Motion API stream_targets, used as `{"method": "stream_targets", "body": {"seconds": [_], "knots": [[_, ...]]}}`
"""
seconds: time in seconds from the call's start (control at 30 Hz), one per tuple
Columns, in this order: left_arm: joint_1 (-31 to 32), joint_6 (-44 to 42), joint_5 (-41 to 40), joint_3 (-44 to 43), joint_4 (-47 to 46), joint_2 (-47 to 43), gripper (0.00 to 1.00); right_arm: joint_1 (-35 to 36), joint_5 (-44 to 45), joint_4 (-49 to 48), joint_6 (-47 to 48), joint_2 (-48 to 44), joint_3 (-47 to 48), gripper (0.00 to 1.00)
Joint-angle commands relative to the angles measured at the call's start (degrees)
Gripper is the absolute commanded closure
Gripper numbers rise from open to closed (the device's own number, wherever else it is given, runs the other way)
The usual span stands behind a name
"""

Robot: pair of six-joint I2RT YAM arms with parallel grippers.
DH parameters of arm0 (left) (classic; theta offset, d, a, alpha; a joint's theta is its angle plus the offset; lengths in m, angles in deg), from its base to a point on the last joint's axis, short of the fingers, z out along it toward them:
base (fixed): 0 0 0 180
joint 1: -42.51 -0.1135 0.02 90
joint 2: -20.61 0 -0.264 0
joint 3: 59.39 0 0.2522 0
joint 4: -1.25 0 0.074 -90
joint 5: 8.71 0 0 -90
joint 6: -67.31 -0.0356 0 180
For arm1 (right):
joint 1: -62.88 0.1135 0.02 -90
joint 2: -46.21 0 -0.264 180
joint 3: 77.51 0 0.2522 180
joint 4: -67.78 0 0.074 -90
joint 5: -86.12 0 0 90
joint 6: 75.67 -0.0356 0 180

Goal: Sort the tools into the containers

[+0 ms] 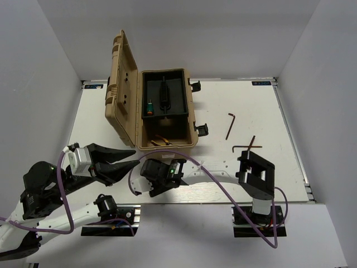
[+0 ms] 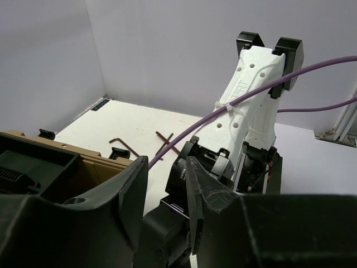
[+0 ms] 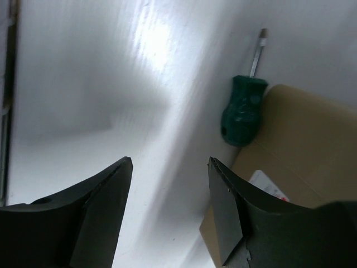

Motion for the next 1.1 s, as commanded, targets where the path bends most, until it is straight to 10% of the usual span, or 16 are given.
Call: {"method": "stream_targets", "body": {"seconds": [0.0, 1.07], "knots": [[-0.17, -0.3, 0.62, -0.35, 0.97, 0.26, 0.56, 0.3, 2.79, -2.99, -0.27, 0.96, 3.66, 0.37], [-0.17, -0.3, 0.63, -0.88, 3.16, -0.8, 0.56, -4.0, -4.3, -2.31, 3.42, 12.92, 12.45, 0.41]]}}
